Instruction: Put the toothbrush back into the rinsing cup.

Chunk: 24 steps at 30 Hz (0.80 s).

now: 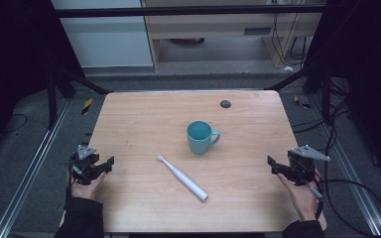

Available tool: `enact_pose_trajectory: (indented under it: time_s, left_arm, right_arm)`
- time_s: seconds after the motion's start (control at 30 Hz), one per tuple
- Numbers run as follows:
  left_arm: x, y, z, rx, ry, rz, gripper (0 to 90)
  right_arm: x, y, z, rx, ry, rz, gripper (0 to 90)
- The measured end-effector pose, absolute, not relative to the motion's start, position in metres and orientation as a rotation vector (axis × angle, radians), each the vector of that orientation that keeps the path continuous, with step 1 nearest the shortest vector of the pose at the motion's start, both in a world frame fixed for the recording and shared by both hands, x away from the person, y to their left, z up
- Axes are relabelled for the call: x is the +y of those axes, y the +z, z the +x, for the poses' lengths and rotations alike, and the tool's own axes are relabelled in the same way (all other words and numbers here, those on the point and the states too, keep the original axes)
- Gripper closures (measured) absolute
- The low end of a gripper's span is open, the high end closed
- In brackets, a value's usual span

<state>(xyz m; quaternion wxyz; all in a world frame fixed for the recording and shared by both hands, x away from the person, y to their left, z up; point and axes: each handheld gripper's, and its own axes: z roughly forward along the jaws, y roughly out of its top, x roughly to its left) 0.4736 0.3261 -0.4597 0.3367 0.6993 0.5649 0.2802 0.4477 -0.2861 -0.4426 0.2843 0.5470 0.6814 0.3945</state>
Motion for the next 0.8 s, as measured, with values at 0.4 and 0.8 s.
enact_pose_trajectory:
  time_s: [0.4, 0.8]
  left_arm:
    - [0.325, -0.460, 0.473, 1.447, 0.660, 1.814, 38.5]
    - [0.326, -0.465, 0.475, 1.446, 0.614, 1.844, 36.8]
  right_arm:
    - [-0.253, -0.429, 0.445, 1.944, 1.080, 1.382, 26.7]
    - [-0.214, -0.414, 0.449, 2.075, 1.075, 1.314, 34.8]
